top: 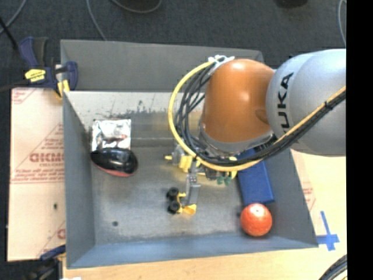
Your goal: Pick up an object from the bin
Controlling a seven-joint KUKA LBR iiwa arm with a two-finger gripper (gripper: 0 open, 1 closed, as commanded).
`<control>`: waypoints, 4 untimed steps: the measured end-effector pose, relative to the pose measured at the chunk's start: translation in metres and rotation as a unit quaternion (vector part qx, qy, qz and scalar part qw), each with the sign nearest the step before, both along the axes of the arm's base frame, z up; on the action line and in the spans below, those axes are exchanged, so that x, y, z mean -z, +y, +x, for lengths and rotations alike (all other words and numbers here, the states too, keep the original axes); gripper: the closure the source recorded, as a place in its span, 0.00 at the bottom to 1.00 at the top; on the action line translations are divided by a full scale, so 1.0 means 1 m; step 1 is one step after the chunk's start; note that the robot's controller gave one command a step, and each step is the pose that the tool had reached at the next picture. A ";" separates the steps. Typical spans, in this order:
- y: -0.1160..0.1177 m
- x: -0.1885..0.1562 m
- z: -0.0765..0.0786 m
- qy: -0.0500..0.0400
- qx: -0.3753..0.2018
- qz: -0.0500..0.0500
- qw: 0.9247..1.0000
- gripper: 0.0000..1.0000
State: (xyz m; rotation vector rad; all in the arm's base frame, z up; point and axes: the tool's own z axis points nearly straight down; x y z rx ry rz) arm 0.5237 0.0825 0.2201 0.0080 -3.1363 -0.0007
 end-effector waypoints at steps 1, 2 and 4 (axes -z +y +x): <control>0.000 -0.004 0.002 -0.004 0.001 0.000 1.000 0.00; -0.005 0.049 0.000 -0.005 0.014 0.001 1.000 0.00; -0.034 0.084 -0.011 -0.005 0.032 0.001 0.999 0.00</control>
Offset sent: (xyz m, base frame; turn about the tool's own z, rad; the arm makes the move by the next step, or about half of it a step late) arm -0.0041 -0.0074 -0.0823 0.0485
